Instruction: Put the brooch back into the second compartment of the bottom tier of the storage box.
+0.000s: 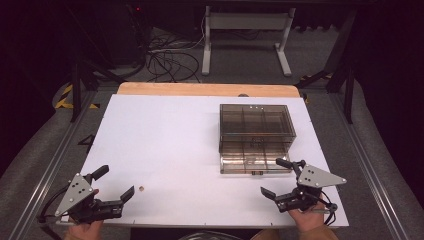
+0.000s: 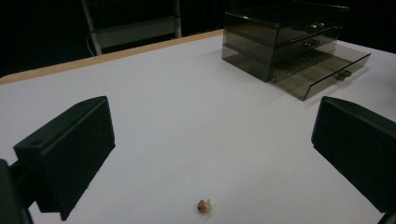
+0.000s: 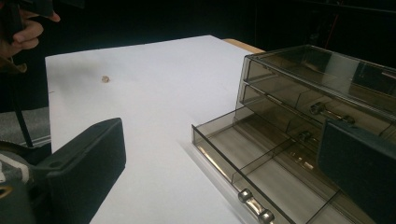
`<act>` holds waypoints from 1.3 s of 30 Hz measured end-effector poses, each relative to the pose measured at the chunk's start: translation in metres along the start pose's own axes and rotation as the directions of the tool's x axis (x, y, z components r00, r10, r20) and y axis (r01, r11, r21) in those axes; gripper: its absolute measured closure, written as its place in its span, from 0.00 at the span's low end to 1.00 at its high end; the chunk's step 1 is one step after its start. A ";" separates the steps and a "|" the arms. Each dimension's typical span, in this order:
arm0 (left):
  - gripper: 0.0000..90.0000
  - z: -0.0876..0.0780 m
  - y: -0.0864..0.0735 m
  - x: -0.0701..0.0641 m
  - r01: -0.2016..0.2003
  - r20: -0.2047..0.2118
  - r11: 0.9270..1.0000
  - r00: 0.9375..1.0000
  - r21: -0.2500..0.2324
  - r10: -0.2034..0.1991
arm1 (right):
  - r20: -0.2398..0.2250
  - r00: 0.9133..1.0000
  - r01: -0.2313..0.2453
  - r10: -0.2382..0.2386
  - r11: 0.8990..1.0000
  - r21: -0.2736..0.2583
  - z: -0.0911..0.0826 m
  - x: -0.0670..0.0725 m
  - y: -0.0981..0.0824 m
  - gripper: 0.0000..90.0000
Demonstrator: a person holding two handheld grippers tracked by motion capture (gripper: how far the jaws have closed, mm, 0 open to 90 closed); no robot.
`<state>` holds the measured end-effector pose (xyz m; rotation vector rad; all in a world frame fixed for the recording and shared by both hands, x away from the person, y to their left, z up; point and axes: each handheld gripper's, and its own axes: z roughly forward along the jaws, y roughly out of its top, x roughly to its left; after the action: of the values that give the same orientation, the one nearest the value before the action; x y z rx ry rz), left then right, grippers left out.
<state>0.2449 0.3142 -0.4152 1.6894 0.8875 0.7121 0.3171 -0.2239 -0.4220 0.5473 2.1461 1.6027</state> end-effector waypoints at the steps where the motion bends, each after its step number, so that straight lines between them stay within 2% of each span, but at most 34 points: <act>1: 0.00 0.000 0.000 0.000 0.003 0.001 1.000 1.000 -0.001 -0.003 | -0.002 1.000 0.001 -0.001 1.000 0.001 0.000 0.000 0.000 0.02; 10: 0.00 -0.002 0.002 -0.004 -0.030 -0.003 1.000 1.000 -0.008 0.030 | -0.010 1.000 -0.002 0.002 1.000 0.010 0.000 -0.001 0.003 0.05; 21: 0.00 -0.003 0.003 -0.001 0.000 -0.023 1.000 1.000 -0.006 0.000 | -0.030 1.000 0.003 -0.001 0.999 0.046 0.005 0.000 0.005 0.07; 39: 0.01 -0.004 0.004 -0.003 -0.017 -0.032 1.000 0.999 -0.003 0.017 | -0.047 0.999 0.003 0.000 0.997 0.074 0.007 0.002 0.010 0.09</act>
<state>0.2408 0.3135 -0.4101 1.6890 0.8948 0.7534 0.3200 -0.2145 -0.4144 0.5363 2.2474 1.5548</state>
